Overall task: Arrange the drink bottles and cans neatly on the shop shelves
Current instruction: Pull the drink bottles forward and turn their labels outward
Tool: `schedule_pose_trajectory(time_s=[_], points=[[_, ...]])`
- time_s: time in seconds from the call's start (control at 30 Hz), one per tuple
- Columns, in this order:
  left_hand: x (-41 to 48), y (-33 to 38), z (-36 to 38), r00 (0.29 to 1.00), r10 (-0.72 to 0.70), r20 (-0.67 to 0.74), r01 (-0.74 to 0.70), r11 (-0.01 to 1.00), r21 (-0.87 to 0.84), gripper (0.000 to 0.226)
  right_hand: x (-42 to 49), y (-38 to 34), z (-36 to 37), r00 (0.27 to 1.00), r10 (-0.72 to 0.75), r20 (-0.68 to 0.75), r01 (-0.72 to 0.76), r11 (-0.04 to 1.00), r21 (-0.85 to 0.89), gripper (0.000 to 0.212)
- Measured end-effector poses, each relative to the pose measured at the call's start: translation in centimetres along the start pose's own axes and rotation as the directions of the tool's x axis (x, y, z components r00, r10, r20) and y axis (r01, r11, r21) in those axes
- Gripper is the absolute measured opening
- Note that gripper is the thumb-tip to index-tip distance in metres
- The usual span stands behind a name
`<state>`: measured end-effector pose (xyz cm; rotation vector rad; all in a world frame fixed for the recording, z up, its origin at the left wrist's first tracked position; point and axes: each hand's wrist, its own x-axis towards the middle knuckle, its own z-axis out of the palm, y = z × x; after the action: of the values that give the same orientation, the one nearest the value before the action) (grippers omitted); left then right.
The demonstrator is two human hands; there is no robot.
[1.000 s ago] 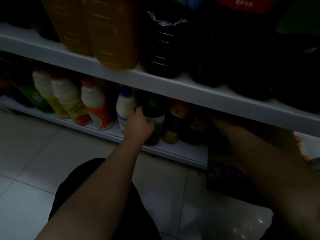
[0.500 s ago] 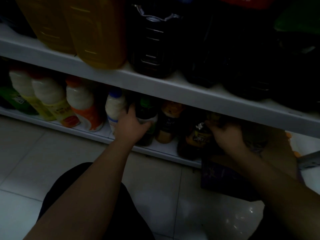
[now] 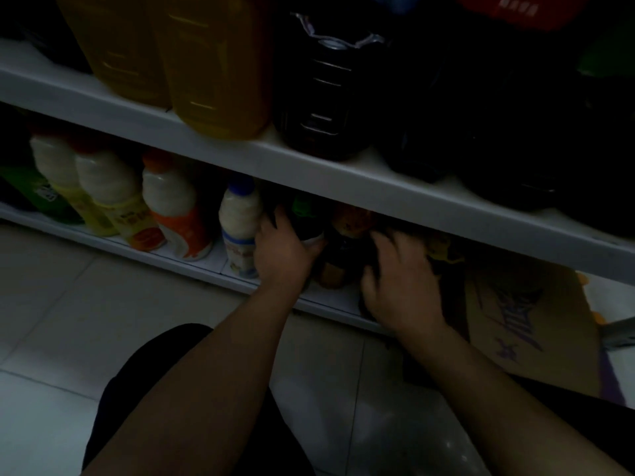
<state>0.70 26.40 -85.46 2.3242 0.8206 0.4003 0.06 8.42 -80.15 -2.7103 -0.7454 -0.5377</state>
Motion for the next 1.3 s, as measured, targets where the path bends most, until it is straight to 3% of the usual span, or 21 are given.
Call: schedule_pose_trajectory(time_s=[0.03,0.13,0.27,0.4,0.47,0.53,0.57,0.67,0.8,0.93,1.07,1.17,1.3], points=[[0.1,-0.1,0.0,1.0,0.001,0.008,0.0,1.0,-0.022,0.097,1.2,-0.6,0.6,0.996,-0.023,0.08,0.019,0.998,0.054,0.053],[0.6,-0.7,-0.6,0.998,0.028,0.063,-0.022,0.996,-0.085,0.099,5.8,-1.1,2.3,0.946,0.089,0.31,-0.125,0.987,0.1,0.047],[1.8,-1.7,-2.2,0.969,0.125,0.212,-0.088,0.981,-0.175,0.089,9.8,-1.1,3.6,0.781,0.228,0.582,-0.488,0.804,0.34,0.046],[3.1,-3.2,-4.5,0.941,0.182,0.285,-0.134,0.975,-0.18,0.052,10.2,0.1,2.8,0.61,0.178,0.772,-0.6,0.74,0.304,0.041],[3.5,-4.0,-5.6,0.955,0.153,0.253,-0.121,0.983,-0.14,0.04,9.8,-0.2,3.0,0.65,0.215,0.729,-0.571,0.771,0.282,0.041],[3.7,-4.5,-6.2,0.969,0.106,0.225,-0.08,0.989,-0.122,0.035,9.5,-0.7,3.0,0.787,0.295,0.541,-0.511,0.803,0.305,0.04],[3.7,-4.6,-6.3,0.971,0.079,0.225,-0.051,0.99,-0.13,0.035,9.4,-0.7,2.9,0.816,0.305,0.492,-0.489,0.816,0.306,0.041],[3.3,-4.1,-5.9,0.966,0.083,0.246,-0.041,0.984,-0.171,0.038,8.7,-0.1,2.3,0.773,0.222,0.595,-0.382,0.911,0.157,0.041],[2.5,-3.5,-5.2,0.949,0.161,0.27,-0.119,0.979,-0.166,0.042,7.0,0.4,1.2,0.889,0.301,0.346,-0.344,0.936,0.07,0.051],[2.1,-3.2,-4.8,0.927,0.245,0.285,-0.181,0.955,-0.235,0.063,6.4,1.4,0.5,0.856,0.338,0.39,-0.362,0.932,-0.014,0.048],[2.1,-3.2,-4.9,0.92,0.272,0.282,-0.222,0.955,-0.197,0.072,6.5,1.2,0.4,0.858,0.273,0.435,-0.319,0.947,0.035,0.051],[2.1,-3.5,-5.3,0.92,0.266,0.289,-0.222,0.959,-0.177,0.065,6.8,0.9,0.2,0.859,0.264,0.44,-0.308,0.951,0.03,0.051],[3.1,-4.3,-6.5,0.967,0.115,0.229,-0.128,0.991,0.044,0.039,6.6,0.9,0.4,0.852,0.299,0.43,-0.365,0.928,0.078,0.051]])
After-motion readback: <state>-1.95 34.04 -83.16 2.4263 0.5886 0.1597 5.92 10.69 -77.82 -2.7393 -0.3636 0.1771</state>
